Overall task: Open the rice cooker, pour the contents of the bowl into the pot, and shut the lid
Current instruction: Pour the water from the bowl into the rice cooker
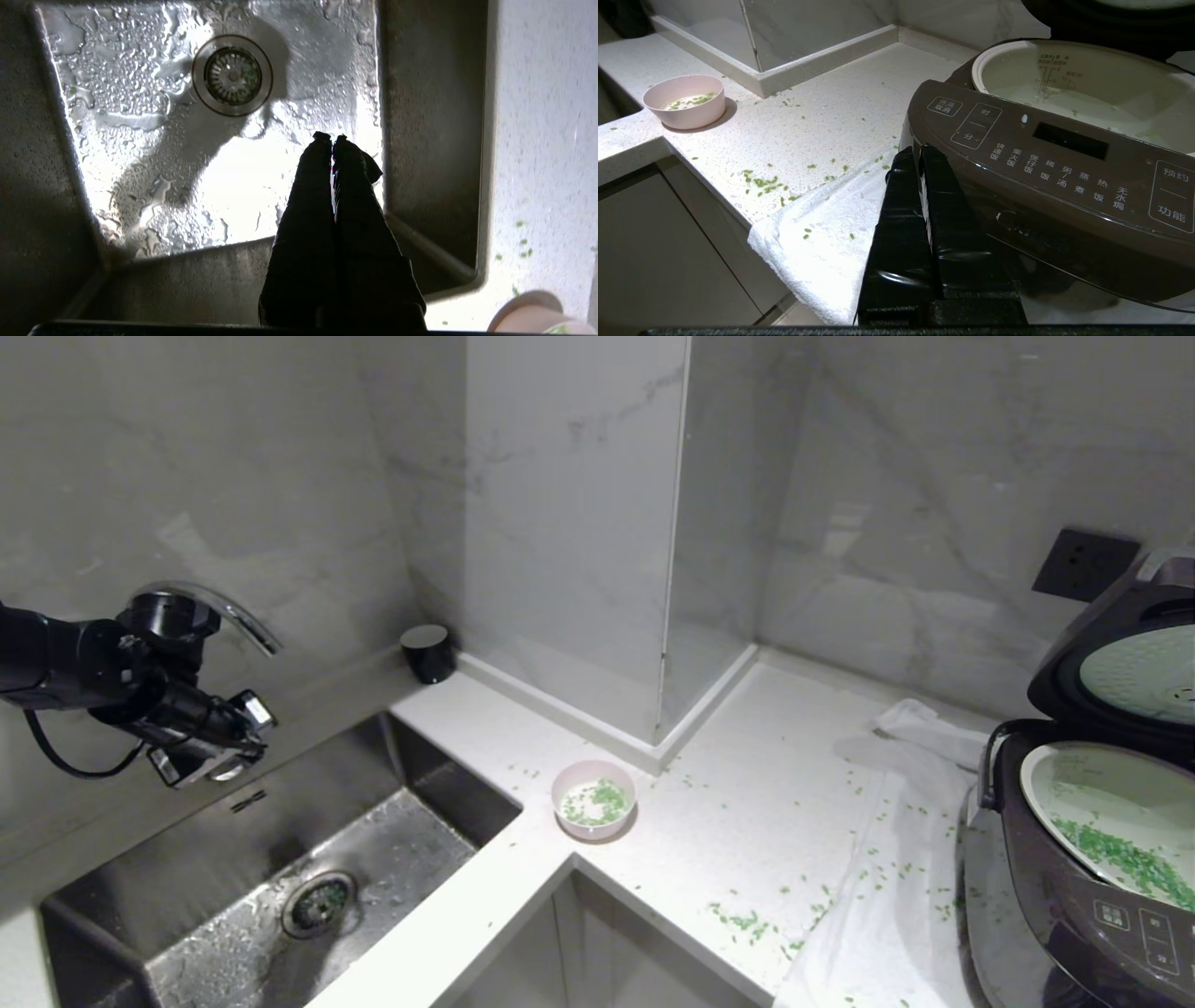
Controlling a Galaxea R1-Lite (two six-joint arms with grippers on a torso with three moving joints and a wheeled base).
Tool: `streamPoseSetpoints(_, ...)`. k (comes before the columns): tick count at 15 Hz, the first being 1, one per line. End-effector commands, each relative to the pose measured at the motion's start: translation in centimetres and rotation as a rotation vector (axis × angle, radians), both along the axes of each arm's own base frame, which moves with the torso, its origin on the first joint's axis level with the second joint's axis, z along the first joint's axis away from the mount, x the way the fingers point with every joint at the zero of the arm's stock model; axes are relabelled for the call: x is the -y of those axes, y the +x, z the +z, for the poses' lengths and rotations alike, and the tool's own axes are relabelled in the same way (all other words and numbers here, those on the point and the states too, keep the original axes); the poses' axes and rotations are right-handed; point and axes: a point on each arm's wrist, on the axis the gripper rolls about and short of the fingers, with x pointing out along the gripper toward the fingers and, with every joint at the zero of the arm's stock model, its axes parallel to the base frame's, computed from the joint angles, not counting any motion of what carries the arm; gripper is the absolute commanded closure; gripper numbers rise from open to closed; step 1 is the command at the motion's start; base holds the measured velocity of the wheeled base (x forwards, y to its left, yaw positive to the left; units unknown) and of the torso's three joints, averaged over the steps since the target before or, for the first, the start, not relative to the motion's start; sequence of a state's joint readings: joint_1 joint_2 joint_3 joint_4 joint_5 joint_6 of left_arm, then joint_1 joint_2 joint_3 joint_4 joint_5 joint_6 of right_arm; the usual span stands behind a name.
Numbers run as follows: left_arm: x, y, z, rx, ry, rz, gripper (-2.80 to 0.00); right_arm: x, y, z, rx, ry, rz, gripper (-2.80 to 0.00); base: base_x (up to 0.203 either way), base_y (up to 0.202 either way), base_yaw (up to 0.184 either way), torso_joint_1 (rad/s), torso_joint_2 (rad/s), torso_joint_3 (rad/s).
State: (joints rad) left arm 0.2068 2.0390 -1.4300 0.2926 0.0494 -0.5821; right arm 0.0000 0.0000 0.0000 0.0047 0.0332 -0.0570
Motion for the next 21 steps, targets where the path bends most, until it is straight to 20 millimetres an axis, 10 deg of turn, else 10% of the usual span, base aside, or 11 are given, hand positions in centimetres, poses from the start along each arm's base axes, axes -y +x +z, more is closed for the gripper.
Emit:
streamPoseSetpoints(1,2.7,-0.6,0.5,-0.001,-0.002,-0.063,0.0,0.0,0.0,0.0,-0.001,-0.001,0.001,0.0,0.0,0.0,0.0,0.0,0.0,0.0)
streamPoseSetpoints(6,7.7,-3.1,-0.8,-0.082,-0.016,-0.202,0.0,0.0,0.0,0.0,-0.001,0.0,0.001,0.0,0.0,0.0,0.0,0.0,0.0,0.0)
streamPoseSetpoints(12,11.7,-14.2,1.8,0.157,0.027,-0.495,0.0,0.0,0.0,-0.1,-0.003,-0.001,0.001,0.0,0.0,0.0,0.0,0.0,0.0,0.0)
streamPoseSetpoints(21,9.9,-27.7,5.4,0.638,0.332,-0.589,0.0,0.0,0.0,0.0,-0.001,-0.001,0.001,0.0,0.0,0.0,0.0,0.0,0.0,0.0)
